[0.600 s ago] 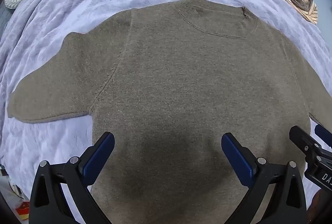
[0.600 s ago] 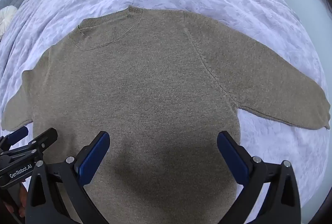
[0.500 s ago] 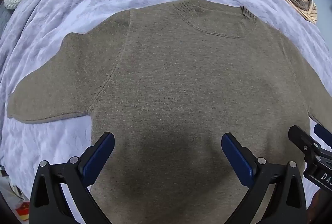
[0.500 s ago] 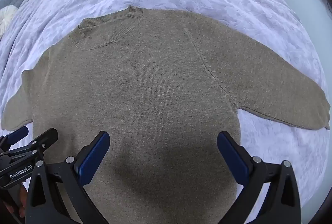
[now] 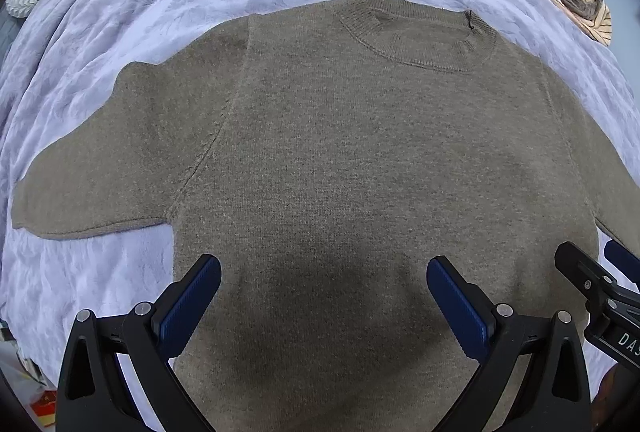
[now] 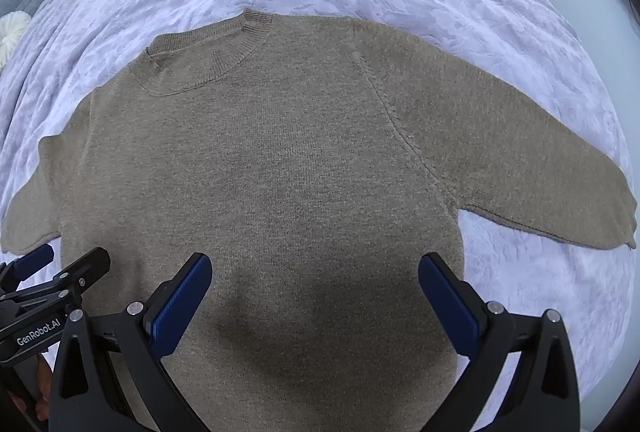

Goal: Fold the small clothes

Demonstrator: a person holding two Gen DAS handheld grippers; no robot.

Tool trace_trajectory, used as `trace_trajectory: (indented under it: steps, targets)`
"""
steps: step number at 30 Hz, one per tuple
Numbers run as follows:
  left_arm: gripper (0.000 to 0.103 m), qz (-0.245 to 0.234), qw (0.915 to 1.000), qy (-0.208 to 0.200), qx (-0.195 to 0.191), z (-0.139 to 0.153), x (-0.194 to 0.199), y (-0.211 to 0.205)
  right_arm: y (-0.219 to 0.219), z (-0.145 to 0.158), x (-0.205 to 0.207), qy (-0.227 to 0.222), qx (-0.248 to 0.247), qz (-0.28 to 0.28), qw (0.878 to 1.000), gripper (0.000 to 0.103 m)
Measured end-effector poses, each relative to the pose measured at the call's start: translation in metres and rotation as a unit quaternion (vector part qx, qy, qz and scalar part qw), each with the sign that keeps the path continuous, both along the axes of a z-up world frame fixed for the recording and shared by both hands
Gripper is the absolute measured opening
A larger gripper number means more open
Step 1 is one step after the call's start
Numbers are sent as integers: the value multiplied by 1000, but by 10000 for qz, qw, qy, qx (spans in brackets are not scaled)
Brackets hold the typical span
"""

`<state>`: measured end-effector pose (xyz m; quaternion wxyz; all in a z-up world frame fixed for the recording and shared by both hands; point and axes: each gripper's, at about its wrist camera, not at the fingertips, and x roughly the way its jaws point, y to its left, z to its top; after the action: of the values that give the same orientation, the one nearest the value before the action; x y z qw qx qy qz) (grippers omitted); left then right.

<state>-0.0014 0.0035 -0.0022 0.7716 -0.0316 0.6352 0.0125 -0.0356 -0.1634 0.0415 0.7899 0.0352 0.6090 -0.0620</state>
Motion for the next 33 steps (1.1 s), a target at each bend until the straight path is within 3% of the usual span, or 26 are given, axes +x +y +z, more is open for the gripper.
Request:
trace_trajectory:
  steps: [14, 18, 33]
  targets:
    - [103, -35, 9999, -115, 63, 0, -1, 3, 1, -1, 2, 24, -11, -7, 10000, 103]
    - [103, -56, 9994, -337, 70, 2, -4, 3, 2, -2, 2, 30, -18, -3, 10000, 103]
    - [103, -61, 9997, -79, 244, 1, -3, 8, 3, -3, 2, 32, -25, 13, 10000, 103]
